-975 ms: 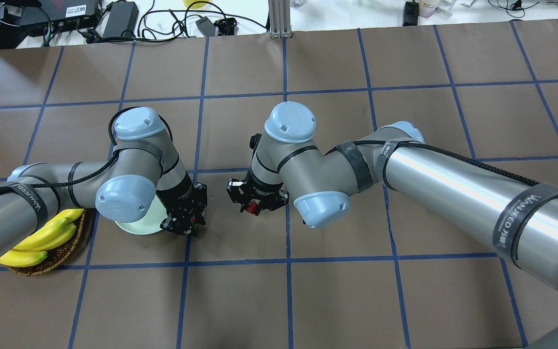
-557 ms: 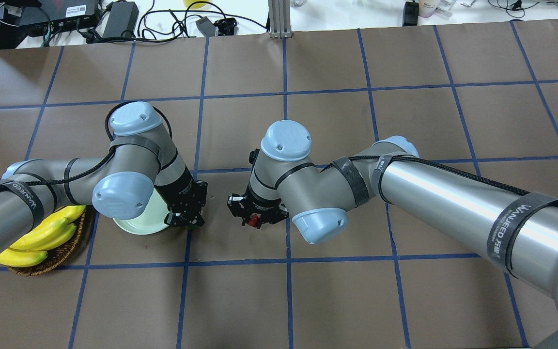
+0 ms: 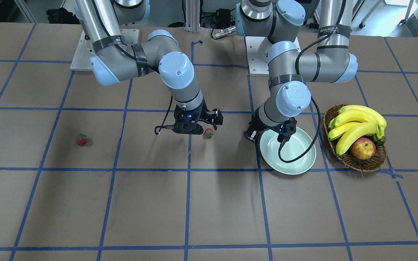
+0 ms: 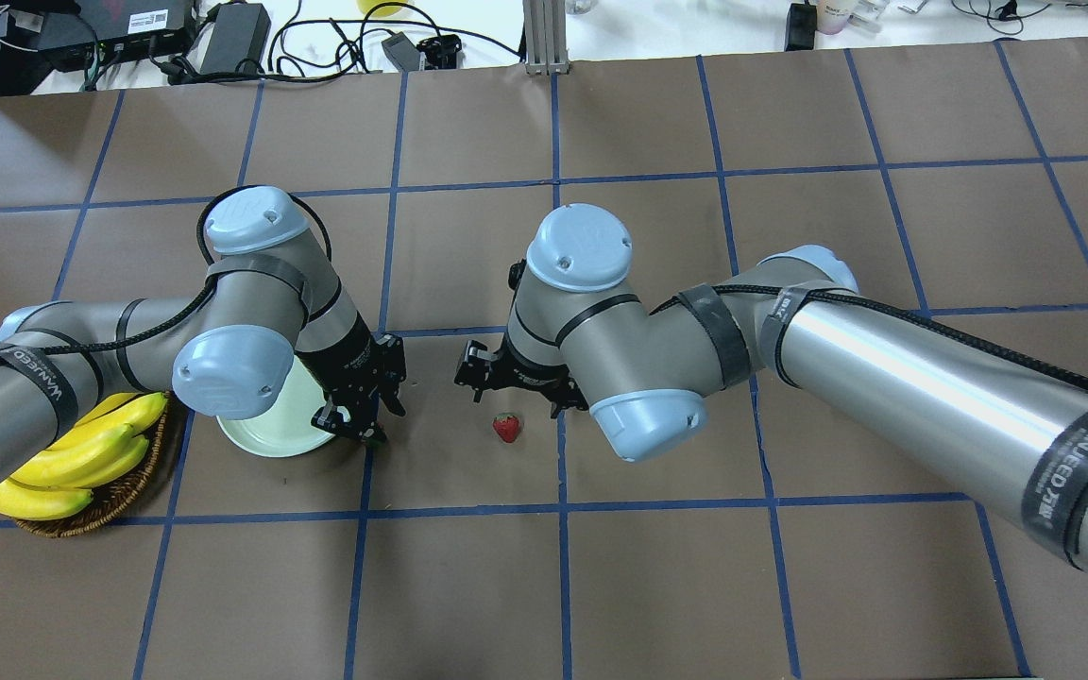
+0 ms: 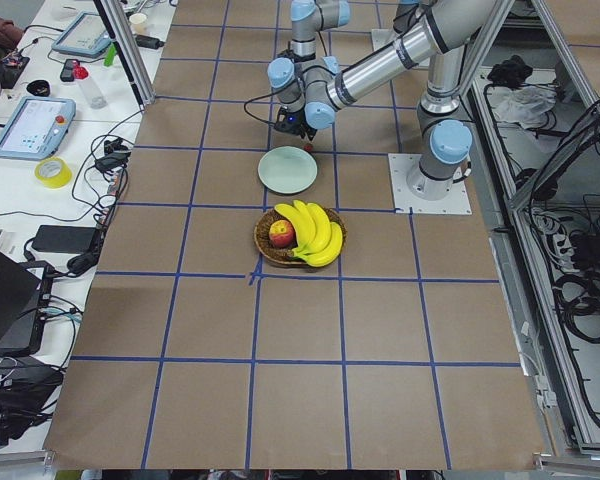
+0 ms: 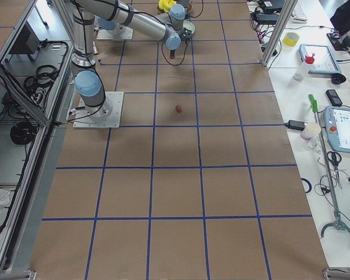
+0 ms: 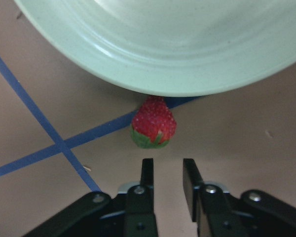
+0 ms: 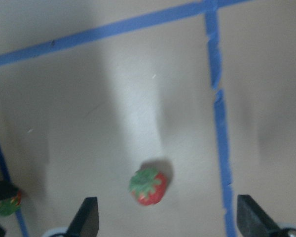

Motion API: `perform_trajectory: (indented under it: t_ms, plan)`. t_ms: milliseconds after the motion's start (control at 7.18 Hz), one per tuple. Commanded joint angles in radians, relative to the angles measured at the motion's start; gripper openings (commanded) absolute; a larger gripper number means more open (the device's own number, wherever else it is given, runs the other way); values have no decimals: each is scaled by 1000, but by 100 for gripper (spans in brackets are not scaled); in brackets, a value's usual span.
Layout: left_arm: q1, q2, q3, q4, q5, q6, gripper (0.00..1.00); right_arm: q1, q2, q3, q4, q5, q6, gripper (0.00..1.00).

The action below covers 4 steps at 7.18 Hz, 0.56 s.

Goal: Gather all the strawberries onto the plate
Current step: 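Grasp the third strawberry with the right gripper while the left gripper closes on the first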

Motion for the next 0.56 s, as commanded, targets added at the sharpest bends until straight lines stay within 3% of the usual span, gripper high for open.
perform_trajectory:
  t_ms: [0, 139, 278, 418]
  plan:
    - [8, -8, -7, -3, 13, 2, 100, -199, -51, 4, 135, -133, -179, 100]
    - [18, -12, -13, -4, 17, 0, 100, -293, -77, 10, 205, -176, -292, 100]
    - [23, -19, -16, -10, 21, -1, 100, -374, -80, 23, 235, -299, -445, 99]
    - [23, -20, -21, -10, 21, -1, 98, -449, -82, 70, 223, -337, -570, 96]
